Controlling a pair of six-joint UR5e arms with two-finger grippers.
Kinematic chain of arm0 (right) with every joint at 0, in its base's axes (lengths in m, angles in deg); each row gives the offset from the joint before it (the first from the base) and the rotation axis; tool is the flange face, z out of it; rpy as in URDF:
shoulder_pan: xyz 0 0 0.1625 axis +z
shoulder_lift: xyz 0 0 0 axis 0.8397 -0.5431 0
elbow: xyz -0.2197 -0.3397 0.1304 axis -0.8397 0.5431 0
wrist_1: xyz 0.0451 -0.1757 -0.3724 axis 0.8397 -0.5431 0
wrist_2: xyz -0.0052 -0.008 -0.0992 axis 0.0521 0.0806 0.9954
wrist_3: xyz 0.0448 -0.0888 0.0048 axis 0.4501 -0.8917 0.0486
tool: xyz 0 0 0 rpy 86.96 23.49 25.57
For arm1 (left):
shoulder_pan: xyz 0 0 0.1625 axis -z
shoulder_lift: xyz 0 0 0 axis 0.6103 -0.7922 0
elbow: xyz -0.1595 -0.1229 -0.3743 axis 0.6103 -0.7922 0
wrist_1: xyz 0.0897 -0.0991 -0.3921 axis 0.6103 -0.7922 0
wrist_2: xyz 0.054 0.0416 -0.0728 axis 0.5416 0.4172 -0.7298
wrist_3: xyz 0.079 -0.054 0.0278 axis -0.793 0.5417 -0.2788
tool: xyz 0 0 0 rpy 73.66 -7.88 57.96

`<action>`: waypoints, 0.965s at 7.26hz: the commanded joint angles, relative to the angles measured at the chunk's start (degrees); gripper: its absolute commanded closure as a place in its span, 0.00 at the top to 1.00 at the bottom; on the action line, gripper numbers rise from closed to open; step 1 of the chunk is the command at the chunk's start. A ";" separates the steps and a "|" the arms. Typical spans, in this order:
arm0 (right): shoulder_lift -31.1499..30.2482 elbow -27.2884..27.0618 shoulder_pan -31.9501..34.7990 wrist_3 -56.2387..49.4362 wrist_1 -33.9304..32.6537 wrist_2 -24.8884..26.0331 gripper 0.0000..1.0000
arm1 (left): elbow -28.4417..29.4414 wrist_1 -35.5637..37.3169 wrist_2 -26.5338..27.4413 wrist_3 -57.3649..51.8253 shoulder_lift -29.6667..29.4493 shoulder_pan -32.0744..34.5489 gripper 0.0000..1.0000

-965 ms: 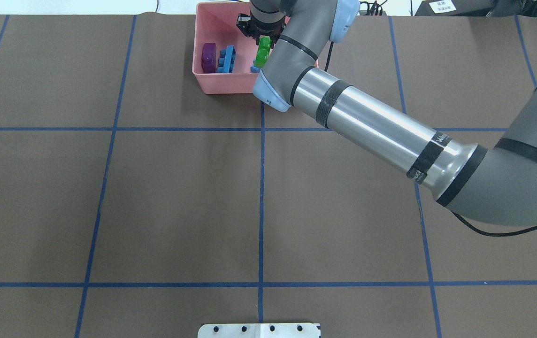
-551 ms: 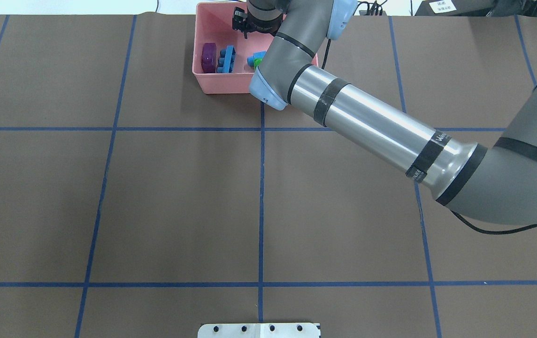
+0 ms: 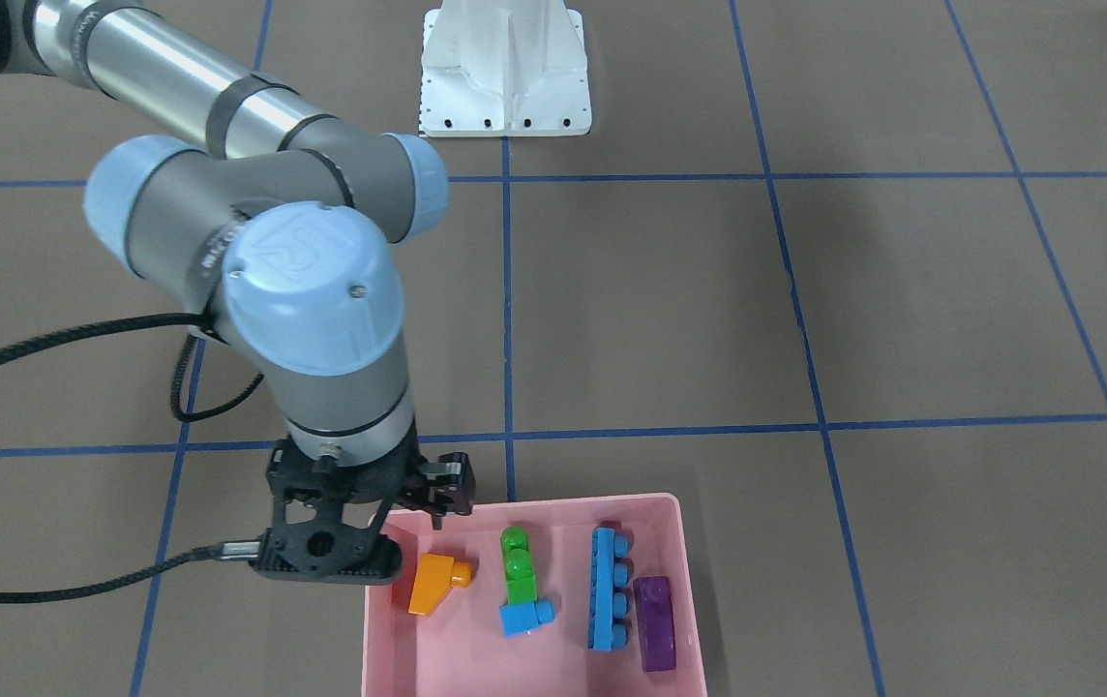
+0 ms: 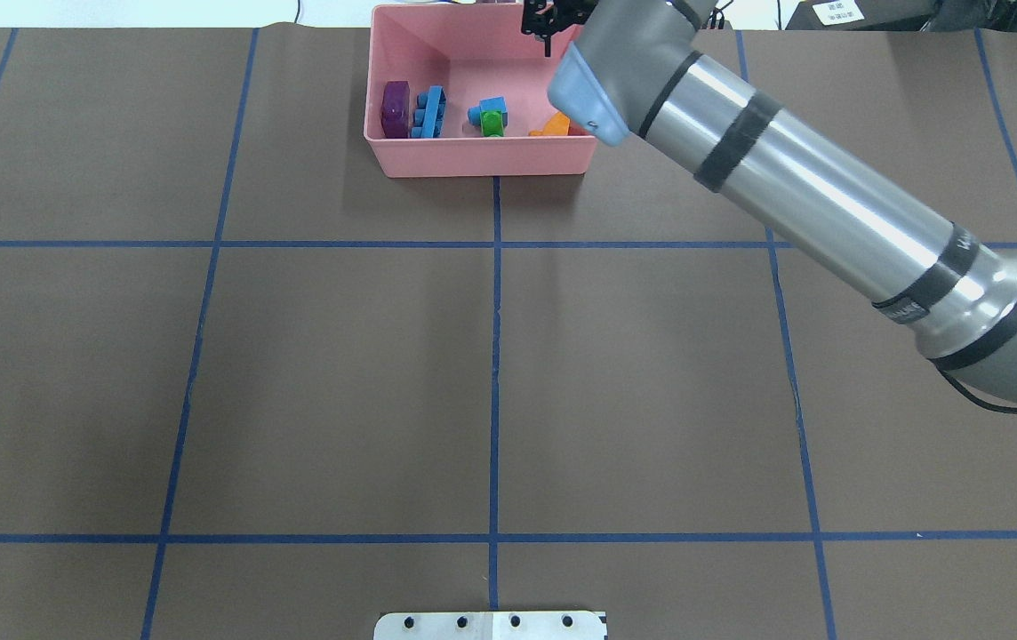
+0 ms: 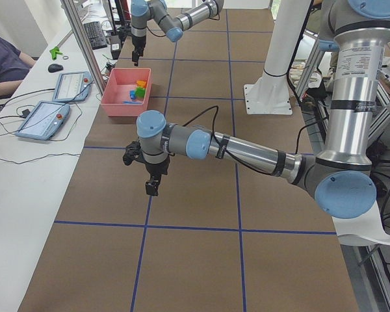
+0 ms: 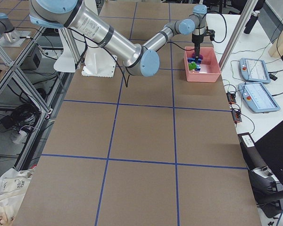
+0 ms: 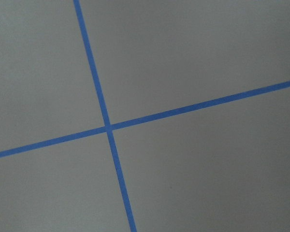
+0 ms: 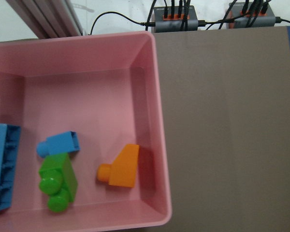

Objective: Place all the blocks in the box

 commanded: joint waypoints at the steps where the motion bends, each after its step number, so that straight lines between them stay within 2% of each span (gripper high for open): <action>1: -12.99 -13.46 3.95 -8.58 -1.04 -4.23 1.00 | -0.44 -0.23 0.07 -13.81 5.08 3.32 1.00; 2: -21.67 -20.91 6.84 -13.92 -1.13 -5.03 1.00 | 0.60 0.20 0.41 -13.85 5.19 3.69 1.00; 3: -29.84 -25.60 11.40 -22.42 -1.13 -8.69 1.00 | 1.31 -0.05 0.42 -13.85 6.49 5.52 1.00; 4: -36.97 -28.95 16.32 -29.46 -1.04 -12.64 1.00 | 2.19 0.38 0.59 -12.46 5.81 6.58 1.00; 5: -42.96 -31.42 20.28 -35.28 -1.04 -14.16 1.00 | 1.85 0.38 0.42 -7.05 5.89 6.68 1.00; 7: -55.52 -35.98 26.19 -45.64 -0.34 -16.20 1.00 | 1.49 -0.23 0.24 -5.59 6.07 6.77 1.00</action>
